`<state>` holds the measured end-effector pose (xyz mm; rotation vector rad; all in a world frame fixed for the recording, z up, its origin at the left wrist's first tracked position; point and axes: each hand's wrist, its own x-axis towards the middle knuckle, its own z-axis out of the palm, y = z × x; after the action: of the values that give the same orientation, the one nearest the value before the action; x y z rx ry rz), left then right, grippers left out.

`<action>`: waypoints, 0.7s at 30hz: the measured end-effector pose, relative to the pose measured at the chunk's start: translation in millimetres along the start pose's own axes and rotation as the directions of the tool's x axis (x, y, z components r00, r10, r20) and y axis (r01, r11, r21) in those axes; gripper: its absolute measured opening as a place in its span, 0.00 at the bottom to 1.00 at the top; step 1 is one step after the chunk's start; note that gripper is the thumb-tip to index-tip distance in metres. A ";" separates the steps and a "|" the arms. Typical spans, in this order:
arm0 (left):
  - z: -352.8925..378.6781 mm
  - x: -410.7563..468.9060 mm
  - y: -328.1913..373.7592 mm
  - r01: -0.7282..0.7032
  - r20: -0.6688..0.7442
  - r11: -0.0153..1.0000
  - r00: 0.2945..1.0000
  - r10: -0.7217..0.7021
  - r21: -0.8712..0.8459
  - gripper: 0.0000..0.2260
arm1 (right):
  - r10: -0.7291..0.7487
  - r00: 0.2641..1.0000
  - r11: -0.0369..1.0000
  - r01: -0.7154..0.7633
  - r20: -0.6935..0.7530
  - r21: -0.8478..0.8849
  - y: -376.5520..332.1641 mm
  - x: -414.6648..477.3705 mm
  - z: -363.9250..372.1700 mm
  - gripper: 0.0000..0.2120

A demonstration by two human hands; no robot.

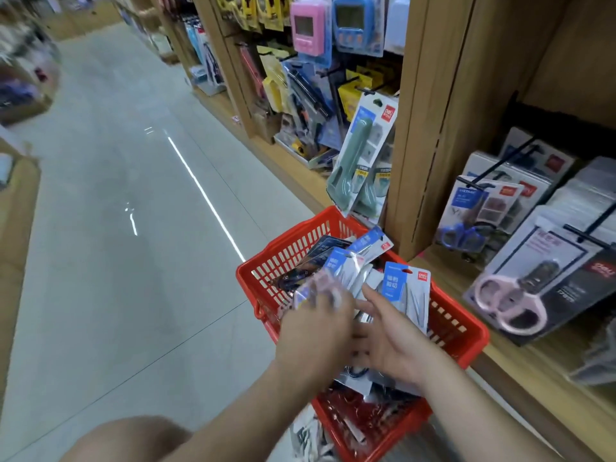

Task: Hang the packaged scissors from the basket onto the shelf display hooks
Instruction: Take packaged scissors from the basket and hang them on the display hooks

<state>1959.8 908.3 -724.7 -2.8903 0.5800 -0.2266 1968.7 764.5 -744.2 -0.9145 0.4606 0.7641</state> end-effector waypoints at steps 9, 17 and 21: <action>-18.4 -12.5 7.9 0.186 0.333 0.468 0.908 0.255 -0.864 0.18 | -0.316 0.927 0.895 0.221 -0.202 -0.388 14.0 -8.8 -43.7 0.17; 105.9 36.1 -29.9 0.673 0.679 0.519 0.701 -0.220 -0.527 0.53 | -0.562 0.717 0.797 0.337 -0.412 -0.500 5.7 -11.9 -74.0 0.17; 122.2 29.8 -22.5 0.737 0.710 0.528 0.631 -0.313 -0.422 0.56 | -0.674 0.617 0.684 0.310 -0.407 -0.660 9.0 -17.9 -81.1 0.41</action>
<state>2017.8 935.3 -835.4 -3.4665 -0.5544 0.9800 1946.9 693.0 -781.4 -1.7737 0.5291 -0.0168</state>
